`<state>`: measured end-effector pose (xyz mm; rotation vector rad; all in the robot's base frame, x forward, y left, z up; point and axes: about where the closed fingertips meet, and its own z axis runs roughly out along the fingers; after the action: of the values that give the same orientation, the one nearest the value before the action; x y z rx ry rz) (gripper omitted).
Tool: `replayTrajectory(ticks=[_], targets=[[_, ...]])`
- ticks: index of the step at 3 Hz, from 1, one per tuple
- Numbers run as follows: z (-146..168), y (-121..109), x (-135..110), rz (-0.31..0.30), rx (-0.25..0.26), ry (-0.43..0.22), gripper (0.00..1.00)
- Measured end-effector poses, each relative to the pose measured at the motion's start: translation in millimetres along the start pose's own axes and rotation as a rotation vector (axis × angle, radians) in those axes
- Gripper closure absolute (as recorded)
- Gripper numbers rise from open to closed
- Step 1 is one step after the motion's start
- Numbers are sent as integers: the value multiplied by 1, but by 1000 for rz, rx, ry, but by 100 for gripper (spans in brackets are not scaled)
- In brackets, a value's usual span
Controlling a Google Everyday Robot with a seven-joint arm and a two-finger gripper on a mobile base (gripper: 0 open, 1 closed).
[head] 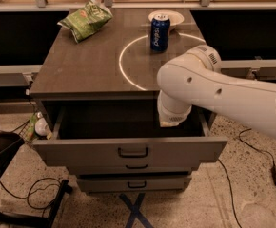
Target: Open top drawer
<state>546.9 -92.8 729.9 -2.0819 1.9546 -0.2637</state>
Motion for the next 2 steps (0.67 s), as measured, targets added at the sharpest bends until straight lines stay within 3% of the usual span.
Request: replayTrajectory(ticks=[1, 2], targets=[[22, -6, -6, -22, -16, 36, 100], [53, 12, -4, -18, -89, 23, 100]])
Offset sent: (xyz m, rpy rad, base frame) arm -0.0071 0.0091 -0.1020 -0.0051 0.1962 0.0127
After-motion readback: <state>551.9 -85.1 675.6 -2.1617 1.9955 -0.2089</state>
